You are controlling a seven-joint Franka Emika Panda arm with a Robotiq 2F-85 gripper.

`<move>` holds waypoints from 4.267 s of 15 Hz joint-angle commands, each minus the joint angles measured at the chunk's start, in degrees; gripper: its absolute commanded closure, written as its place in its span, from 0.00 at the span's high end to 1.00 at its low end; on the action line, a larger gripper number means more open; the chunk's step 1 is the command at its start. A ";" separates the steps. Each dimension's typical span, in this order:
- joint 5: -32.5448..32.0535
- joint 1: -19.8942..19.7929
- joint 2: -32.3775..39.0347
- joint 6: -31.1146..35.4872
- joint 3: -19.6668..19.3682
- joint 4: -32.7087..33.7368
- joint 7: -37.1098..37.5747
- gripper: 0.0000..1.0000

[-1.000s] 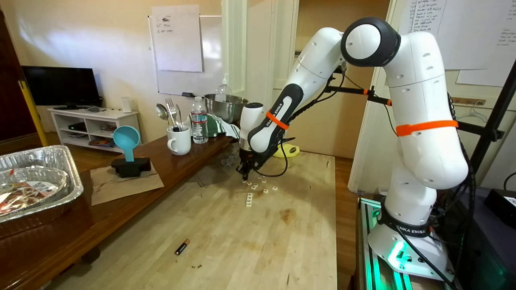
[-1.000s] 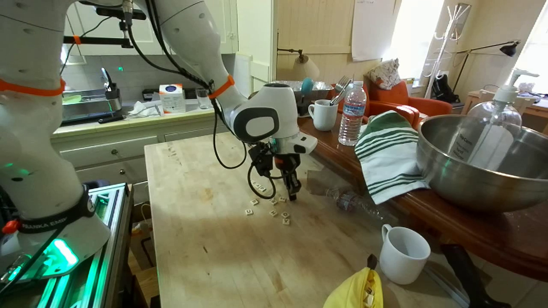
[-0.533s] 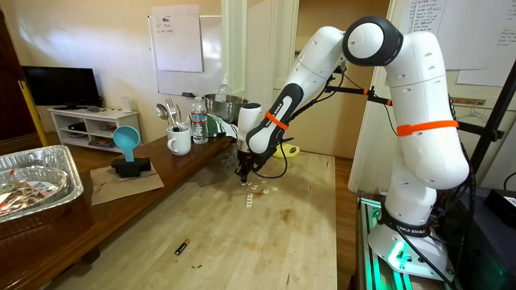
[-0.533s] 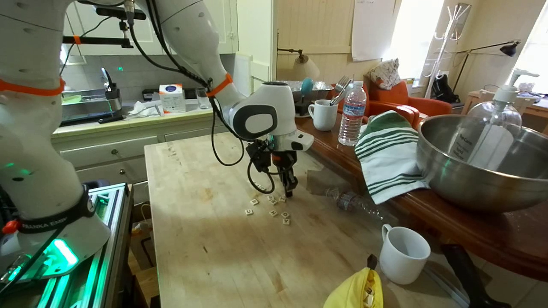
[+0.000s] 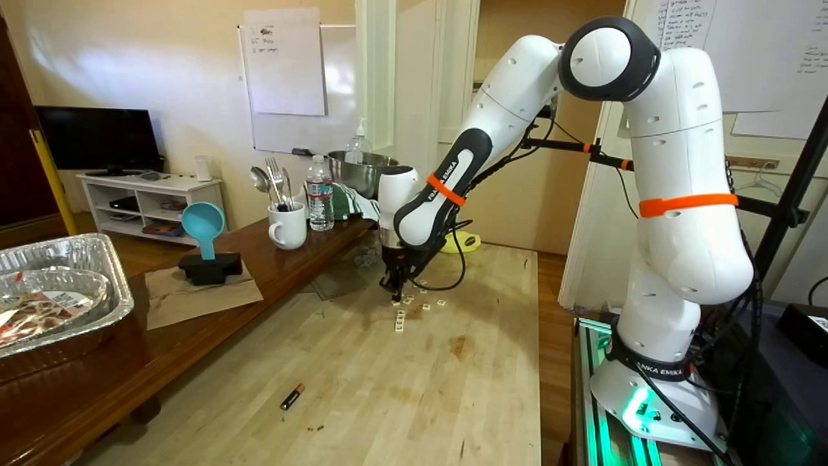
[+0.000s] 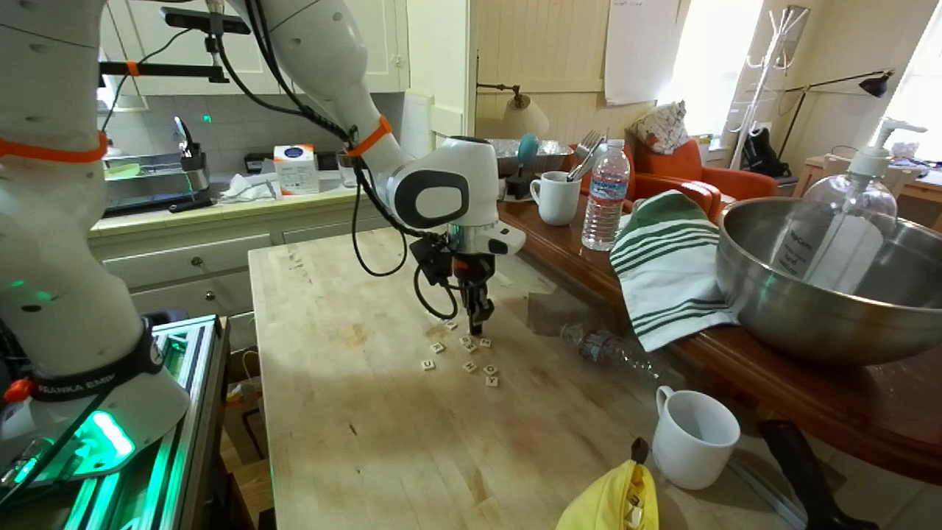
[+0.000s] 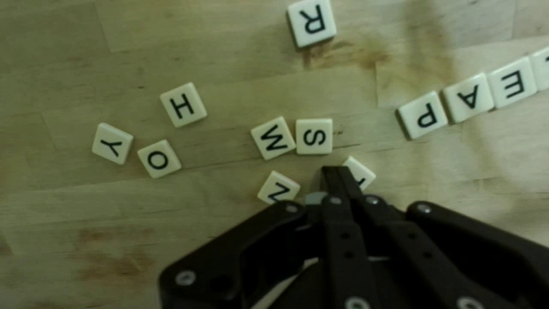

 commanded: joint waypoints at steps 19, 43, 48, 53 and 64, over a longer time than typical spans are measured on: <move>4.02 1.49 -0.97 -6.74 0.94 -2.20 16.40 0.00; 8.08 0.96 -4.30 -8.27 1.22 -3.04 21.30 0.00; 8.01 0.92 -5.90 -8.24 1.06 -4.09 21.20 0.00; 4.90 -0.08 -7.94 -5.61 1.12 -6.79 12.90 0.00; -1.86 -2.29 -8.39 2.05 1.03 -11.67 -3.12 0.00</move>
